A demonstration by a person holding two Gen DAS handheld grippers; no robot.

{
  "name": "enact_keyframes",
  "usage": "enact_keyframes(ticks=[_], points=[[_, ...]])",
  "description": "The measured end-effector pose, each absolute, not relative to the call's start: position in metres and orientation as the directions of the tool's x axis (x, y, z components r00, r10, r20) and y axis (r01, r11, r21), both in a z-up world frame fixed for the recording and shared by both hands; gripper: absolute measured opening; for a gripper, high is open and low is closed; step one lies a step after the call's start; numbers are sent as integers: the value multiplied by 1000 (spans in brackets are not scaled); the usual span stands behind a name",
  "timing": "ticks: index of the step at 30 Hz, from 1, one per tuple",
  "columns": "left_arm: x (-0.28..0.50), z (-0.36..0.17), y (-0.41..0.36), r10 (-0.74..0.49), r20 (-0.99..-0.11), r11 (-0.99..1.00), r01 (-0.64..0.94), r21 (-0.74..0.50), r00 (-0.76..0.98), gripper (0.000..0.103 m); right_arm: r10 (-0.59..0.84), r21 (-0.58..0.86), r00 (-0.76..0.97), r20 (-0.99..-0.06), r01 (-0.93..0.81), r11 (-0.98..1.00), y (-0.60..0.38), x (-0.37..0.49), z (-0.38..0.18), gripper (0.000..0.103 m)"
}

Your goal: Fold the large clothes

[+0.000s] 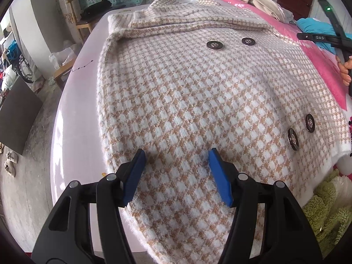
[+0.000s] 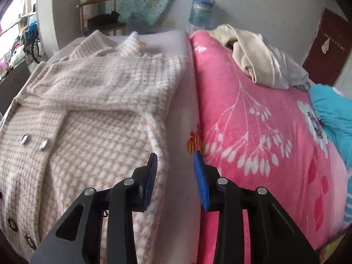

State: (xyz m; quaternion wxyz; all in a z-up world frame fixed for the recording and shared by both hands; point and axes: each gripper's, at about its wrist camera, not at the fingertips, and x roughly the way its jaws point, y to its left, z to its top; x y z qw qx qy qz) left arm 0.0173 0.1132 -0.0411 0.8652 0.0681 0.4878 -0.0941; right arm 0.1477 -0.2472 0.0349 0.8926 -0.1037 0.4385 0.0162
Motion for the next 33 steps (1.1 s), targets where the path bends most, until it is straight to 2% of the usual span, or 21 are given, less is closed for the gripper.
enact_keyframes(ticks=[3, 6, 7, 10, 14, 18, 23, 26, 30, 33], points=[[17, -41, 112, -84, -859, 976, 218, 32, 505, 58, 59, -88, 577, -815, -224, 971, -223, 112, 29, 32], [16, -41, 112, -83, -855, 978, 207, 29, 512, 58, 121, -7, 444, -888, -275, 961, -210, 81, -5, 19], [15, -41, 113, -82, -854, 978, 205, 29, 514, 59, 95, -26, 411, -907, -279, 960, -209, 70, -15, 14], [12, -42, 114, -84, -855, 980, 198, 23, 512, 59, 51, -48, 373, -926, -252, 966, -212, 38, -26, 13], [12, -41, 110, -48, -871, 985, 166, 39, 489, 63, 89, 11, 364, -927, -211, 977, -216, 15, -9, 14], [14, -38, 104, 3, -882, 991, 115, 65, 471, 70, 173, 87, 372, -912, -236, 968, -202, 5, -5, 17], [12, -34, 100, 55, -883, 991, 80, 104, 467, 79, 109, 11, 347, -932, -272, 962, -179, 3, -27, 36], [11, -33, 98, 83, -880, 989, 72, 132, 467, 82, 114, 16, 315, -942, -298, 954, -173, -13, -33, 46], [12, -33, 97, 104, -882, 987, 59, 147, 460, 83, 175, 81, 248, -953, -349, 934, -167, -28, -24, 47], [12, -33, 97, 109, -882, 987, 55, 150, 458, 84, 164, 69, 296, -941, -305, 950, -173, -23, -11, 52]])
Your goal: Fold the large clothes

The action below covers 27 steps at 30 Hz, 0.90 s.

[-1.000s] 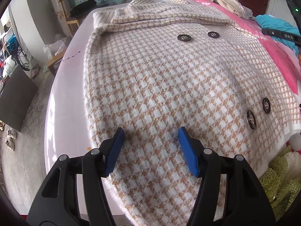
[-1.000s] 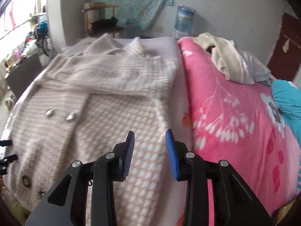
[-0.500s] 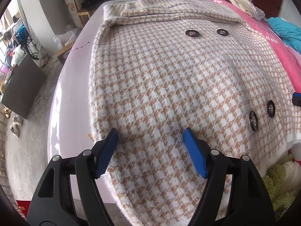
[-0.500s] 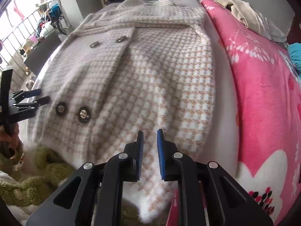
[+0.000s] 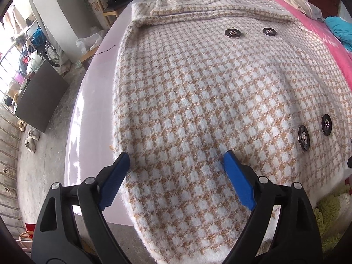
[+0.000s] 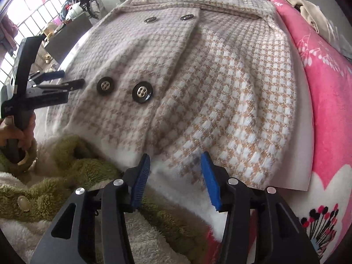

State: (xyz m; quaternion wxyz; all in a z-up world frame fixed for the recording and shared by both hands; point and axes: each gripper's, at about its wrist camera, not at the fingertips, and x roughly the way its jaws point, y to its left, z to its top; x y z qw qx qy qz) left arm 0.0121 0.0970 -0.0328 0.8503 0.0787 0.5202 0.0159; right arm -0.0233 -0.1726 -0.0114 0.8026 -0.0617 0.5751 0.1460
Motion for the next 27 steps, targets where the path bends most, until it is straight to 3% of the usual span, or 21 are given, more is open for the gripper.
enact_keyframes(ticks=[5, 10, 27], points=[[12, -33, 96, 122, -884, 986, 46, 159, 452, 85, 131, 30, 384, -914, -258, 966, -179, -11, -2, 74], [12, -34, 96, 133, -884, 986, 34, 165, 447, 86, 80, -14, 363, -928, -248, 969, -176, 1, -25, 75], [4, -32, 103, 134, -881, 986, 25, 163, 454, 92, 127, 43, 363, -923, -231, 972, -183, -2, -37, 84]])
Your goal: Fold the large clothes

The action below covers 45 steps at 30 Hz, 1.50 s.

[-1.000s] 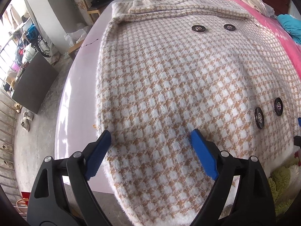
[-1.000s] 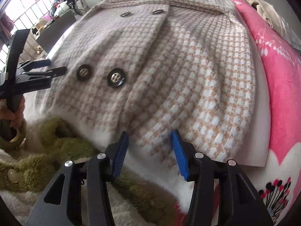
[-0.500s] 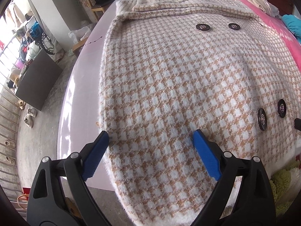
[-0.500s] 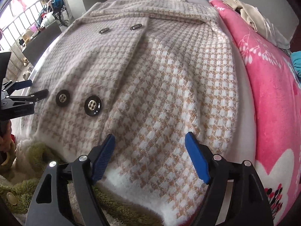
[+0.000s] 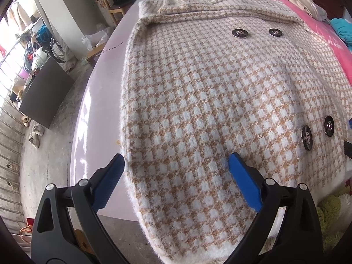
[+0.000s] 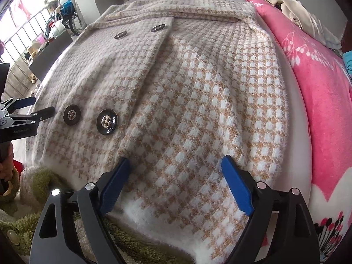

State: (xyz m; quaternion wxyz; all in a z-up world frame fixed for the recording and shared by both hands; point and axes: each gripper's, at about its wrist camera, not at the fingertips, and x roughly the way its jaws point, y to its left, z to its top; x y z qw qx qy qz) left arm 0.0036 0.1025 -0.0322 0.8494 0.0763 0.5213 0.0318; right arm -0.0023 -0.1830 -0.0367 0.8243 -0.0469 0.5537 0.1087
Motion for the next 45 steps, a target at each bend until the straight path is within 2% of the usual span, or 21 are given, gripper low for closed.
enact_keyframes(ticks=[12, 13, 15, 19, 24, 28, 33, 36, 39, 42, 43, 44, 45], points=[[-75, -36, 151, -117, -896, 993, 46, -108, 429, 92, 131, 47, 387, -913, -220, 974, -185, -7, -36, 84], [-79, -39, 155, -145, -897, 989, 36, -143, 418, 89, 140, 55, 389, -910, -220, 974, -187, -9, -33, 84], [-86, -45, 161, -200, -898, 977, 16, -211, 392, 78, 174, 87, 404, -898, -224, 971, -194, -18, -22, 84], [-94, -54, 165, -255, -893, 961, -6, -277, 371, 68, 203, 127, 436, -877, -197, 972, -216, -42, 1, 84], [-97, -63, 163, -289, -893, 949, -17, -314, 346, 61, 183, 177, 414, -892, -52, 983, -256, -69, 4, 84], [-97, -66, 164, -337, -871, 928, -29, -371, 358, 55, 274, 329, 381, -883, 86, 941, -286, -80, -14, 82], [-95, -63, 172, -423, -821, 882, -34, -470, 382, 55, 402, 480, 356, -844, 166, 861, -300, -87, -40, 71], [-92, -68, 176, -452, -808, 860, -54, -507, 379, 55, 432, 512, 351, -831, 176, 841, -299, -89, -49, 60], [-87, -71, 175, -458, -804, 854, -62, -516, 379, 46, 459, 537, 346, -818, 175, 825, -296, -90, -52, 45], [-85, -67, 166, -441, -810, 872, -28, -488, 387, 31, 444, 513, 339, -829, 145, 846, -287, -90, -48, 25], [-86, -64, 162, -433, -812, 881, -9, -473, 391, 23, 437, 503, 342, -832, 133, 854, -285, -91, -46, 16], [-87, -61, 161, -426, -813, 889, 14, -459, 397, 16, 428, 493, 348, -834, 122, 861, -283, -91, -43, 11], [-89, -56, 158, -412, -816, 899, 34, -437, 406, 14, 422, 487, 358, -833, 113, 866, -281, -91, -39, 11]])
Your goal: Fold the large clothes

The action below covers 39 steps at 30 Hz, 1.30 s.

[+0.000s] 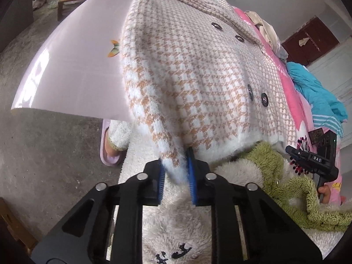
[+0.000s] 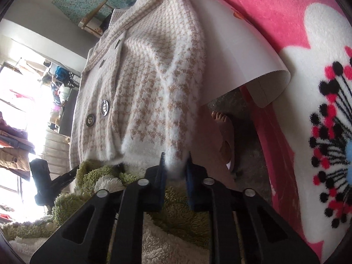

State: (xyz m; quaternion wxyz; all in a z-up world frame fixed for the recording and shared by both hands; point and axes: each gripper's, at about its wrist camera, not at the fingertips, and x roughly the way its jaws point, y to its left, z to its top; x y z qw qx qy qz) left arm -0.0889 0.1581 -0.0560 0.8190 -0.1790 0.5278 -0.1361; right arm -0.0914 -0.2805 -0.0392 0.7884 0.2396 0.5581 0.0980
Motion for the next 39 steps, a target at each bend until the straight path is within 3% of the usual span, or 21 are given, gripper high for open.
enact_keyframes(ticks=[10, 19, 28, 39], points=[[-85, 26, 144, -443, -681, 891, 203, -405, 583, 7, 417, 460, 530, -738, -57, 886, -263, -76, 39, 8], [-3, 65, 157, -389, -593, 903, 164, -397, 705, 7, 417, 455, 637, -649, -115, 883, -264, 5, 76, 8], [90, 58, 181, -311, -610, 915, 57, -399, 729, 7, 410, 491, 669, -620, -77, 868, -272, 98, 68, 8], [184, 2, 186, -260, -719, 937, -11, -348, 644, 8, 336, 424, 606, -720, 1, 906, -268, 193, 6, 8]])
